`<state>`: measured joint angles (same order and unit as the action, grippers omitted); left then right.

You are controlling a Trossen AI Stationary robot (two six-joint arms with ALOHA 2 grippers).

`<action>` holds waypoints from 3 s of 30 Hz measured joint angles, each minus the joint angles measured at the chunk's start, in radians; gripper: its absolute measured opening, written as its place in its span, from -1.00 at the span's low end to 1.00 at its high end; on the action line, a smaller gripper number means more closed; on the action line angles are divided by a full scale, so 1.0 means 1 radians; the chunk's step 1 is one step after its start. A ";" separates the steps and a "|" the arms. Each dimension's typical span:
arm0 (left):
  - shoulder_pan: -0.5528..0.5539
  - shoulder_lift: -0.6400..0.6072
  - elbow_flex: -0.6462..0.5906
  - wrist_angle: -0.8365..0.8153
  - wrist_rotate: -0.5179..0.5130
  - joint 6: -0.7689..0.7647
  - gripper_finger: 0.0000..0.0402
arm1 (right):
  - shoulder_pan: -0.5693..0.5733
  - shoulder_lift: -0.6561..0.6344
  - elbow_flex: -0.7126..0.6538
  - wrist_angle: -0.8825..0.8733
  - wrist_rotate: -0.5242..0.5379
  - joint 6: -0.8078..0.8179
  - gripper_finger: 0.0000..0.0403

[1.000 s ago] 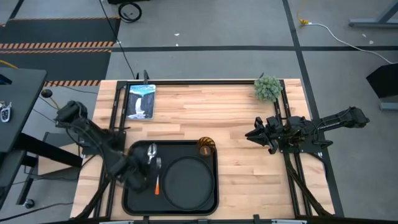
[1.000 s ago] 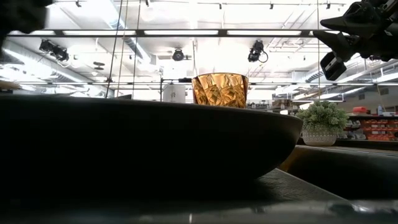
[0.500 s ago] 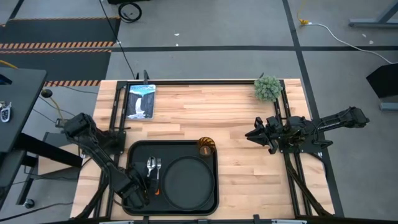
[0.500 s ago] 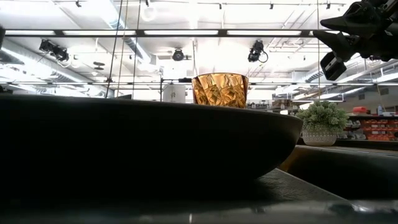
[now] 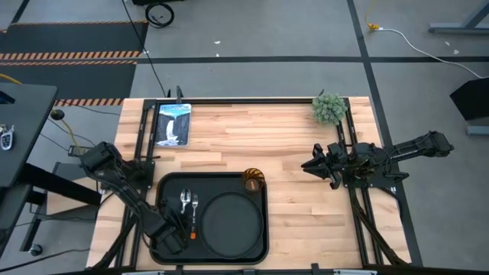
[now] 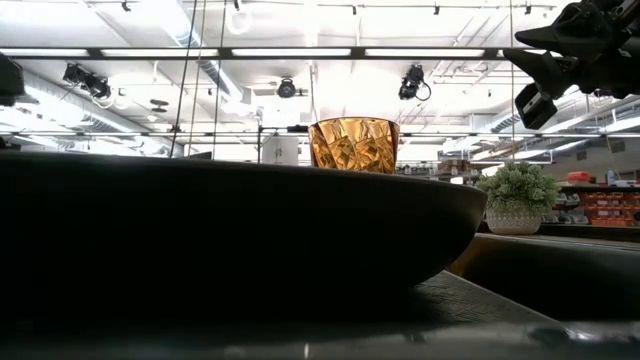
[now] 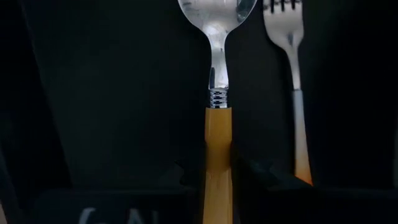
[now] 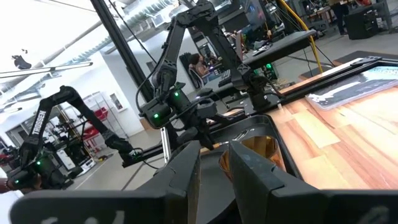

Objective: Pick and place plate/cup/fork/spoon on tray
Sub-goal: Put the yellow spoon to the left of the orange fork on the black tray, then return to Home Position

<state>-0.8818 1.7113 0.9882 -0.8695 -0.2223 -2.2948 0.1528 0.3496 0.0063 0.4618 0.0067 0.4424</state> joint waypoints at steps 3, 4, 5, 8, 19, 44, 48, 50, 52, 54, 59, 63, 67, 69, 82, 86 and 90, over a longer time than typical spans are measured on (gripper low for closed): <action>0.000 0.013 0.000 -0.011 0.009 0.000 -0.72 | 0.000 0.000 0.000 0.000 0.000 0.000 -0.55; 0.000 0.014 0.000 -0.015 0.014 0.000 -0.72 | 0.000 0.000 0.000 0.000 0.000 0.000 -0.55; 0.000 0.013 0.000 -0.019 0.016 0.000 -0.72 | 0.000 0.000 0.000 0.000 0.000 0.000 -0.55; 0.000 0.013 0.000 -0.019 0.017 0.000 -0.72 | 0.000 0.000 0.000 0.000 0.000 0.000 -0.55; 0.003 0.013 0.000 0.001 0.053 0.001 -0.71 | 0.000 0.000 0.000 0.000 0.000 0.000 -0.55; 0.016 -0.035 0.038 -0.107 0.102 0.056 -0.19 | 0.000 0.000 0.000 0.000 0.000 0.000 -0.55; 0.030 -0.071 0.132 -0.216 0.045 0.125 -0.19 | 0.000 0.000 0.000 0.000 0.000 0.000 -0.55; 0.043 -0.085 0.189 -0.270 -0.014 0.188 -0.20 | 0.000 0.000 0.000 0.000 0.000 0.000 -0.55; 0.063 -0.093 0.248 -0.284 -0.108 0.308 -0.21 | 0.000 0.000 0.000 0.000 0.000 0.000 -0.55; 0.088 -0.091 0.304 -0.281 -0.219 0.472 -0.23 | 0.000 0.000 0.000 0.000 0.000 0.000 -0.55; 0.177 -0.091 0.432 -0.239 -0.450 0.937 -0.28 | 0.000 0.000 0.000 0.000 0.000 0.000 -0.55; 0.245 -0.091 0.524 -0.175 -0.572 1.297 -0.29 | 0.000 0.000 0.000 0.000 0.000 0.000 -0.55; 0.309 -0.090 0.580 -0.094 -0.642 1.597 -0.29 | 0.000 0.000 0.000 0.000 0.000 0.000 -0.55; 0.339 -0.090 0.593 -0.043 -0.673 1.725 -0.29 | 0.000 0.000 0.000 0.000 0.000 0.000 -0.55; 0.522 -0.090 0.593 0.371 -0.502 2.288 -0.29 | 0.006 -0.016 0.000 -0.007 0.000 0.000 -0.55; 0.554 -0.090 0.593 0.615 -0.250 2.462 -0.29 | 0.006 -0.016 0.000 -0.007 0.000 0.000 -0.55; 0.570 -0.090 0.593 0.843 -0.033 2.572 -0.29 | 0.006 -0.016 0.000 -0.006 0.000 0.000 -0.55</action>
<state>-0.3119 1.6215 1.5810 -0.0262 -0.2551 0.2771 0.1593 0.3336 0.0063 0.4553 0.0069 0.4427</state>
